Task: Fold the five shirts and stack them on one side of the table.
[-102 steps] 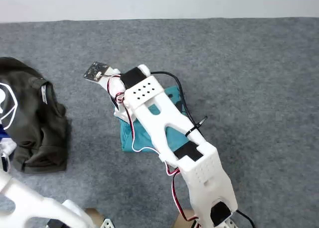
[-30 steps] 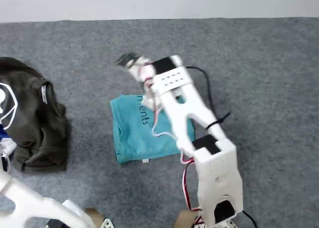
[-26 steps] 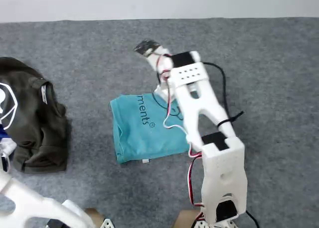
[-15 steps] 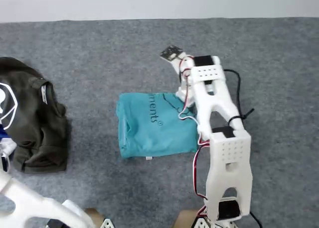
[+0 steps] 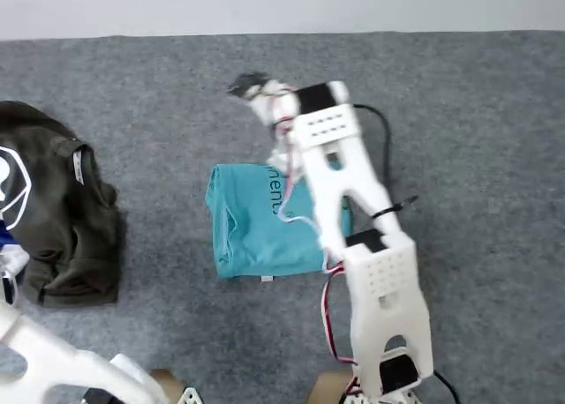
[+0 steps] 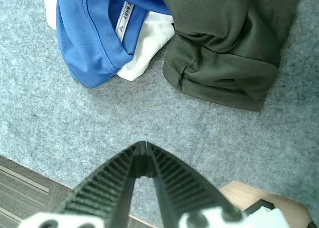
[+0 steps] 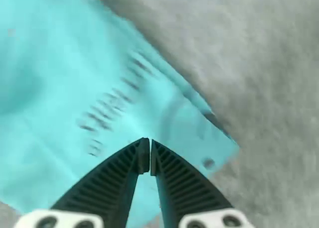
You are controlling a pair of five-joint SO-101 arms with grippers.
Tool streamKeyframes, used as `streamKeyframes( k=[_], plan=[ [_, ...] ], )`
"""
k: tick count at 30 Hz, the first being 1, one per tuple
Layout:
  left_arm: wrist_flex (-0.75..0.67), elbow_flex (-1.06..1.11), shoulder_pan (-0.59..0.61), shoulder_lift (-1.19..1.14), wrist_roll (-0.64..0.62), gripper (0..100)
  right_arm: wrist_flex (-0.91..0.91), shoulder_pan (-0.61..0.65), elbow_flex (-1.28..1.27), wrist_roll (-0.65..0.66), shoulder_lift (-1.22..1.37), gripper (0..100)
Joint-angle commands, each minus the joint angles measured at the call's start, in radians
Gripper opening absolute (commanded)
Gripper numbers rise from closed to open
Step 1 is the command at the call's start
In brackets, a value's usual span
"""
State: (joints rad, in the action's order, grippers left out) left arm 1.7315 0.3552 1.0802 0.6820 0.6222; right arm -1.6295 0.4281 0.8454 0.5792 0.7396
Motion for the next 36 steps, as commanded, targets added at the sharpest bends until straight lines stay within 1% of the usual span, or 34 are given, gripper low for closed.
streamKeyframes(
  k=[1, 6, 11, 15, 18, 23, 24, 26, 28, 33, 36],
  plan=[
    [-0.002, -0.004, 0.002, 0.021, 0.002, 1, 0.028, 0.084, 0.054, 0.002, -0.045, 0.9],
    [-0.002, -0.004, 0.002, 0.023, 0.002, 1, 0.166, 0.134, 0.06, 0.002, 0.053, 0.9],
    [-0.002, -0.004, 0.003, 0.023, 0.002, 1, 0.174, 0.208, 0.06, 0.002, 0.128, 0.9],
    [-0.002, -0.004, 0.003, 0.023, 0.002, 1, 0.166, 0.214, 0.077, 0.002, 0.122, 0.9],
    [-0.002, -0.004, 0.006, 0.023, 0.002, 1, 0.076, 0.199, 0.141, 0.002, 0.076, 0.9],
    [-0.002, -0.004, 0.003, 0.023, 0.002, 1, -0.163, 0.188, 0.255, 0.002, 0.007, 0.9],
    [-0.002, -0.004, 0.003, 0.023, 0.002, 1, -0.174, 0.188, 0.253, -0.002, -0.007, 0.9],
    [-0.002, -0.004, 0.003, 0.023, 0.002, 1, -0.171, 0.166, 0.199, -0.044, -0.062, 0.9],
    [-0.002, -0.004, 0.002, 0.023, 0.002, 1, -0.17, 0.163, 0.11, -0.054, -0.12, 0.9],
    [-0.002, -0.005, 0.003, 0.023, 0.002, 1, -0.165, 0.171, -0.236, -0.078, -0.285, 0.9],
    [-0.002, -0.005, 0.003, 0.023, 0.002, 1, -0.142, 0.205, -0.381, -0.11, -0.332, 0.9]
  ],
)
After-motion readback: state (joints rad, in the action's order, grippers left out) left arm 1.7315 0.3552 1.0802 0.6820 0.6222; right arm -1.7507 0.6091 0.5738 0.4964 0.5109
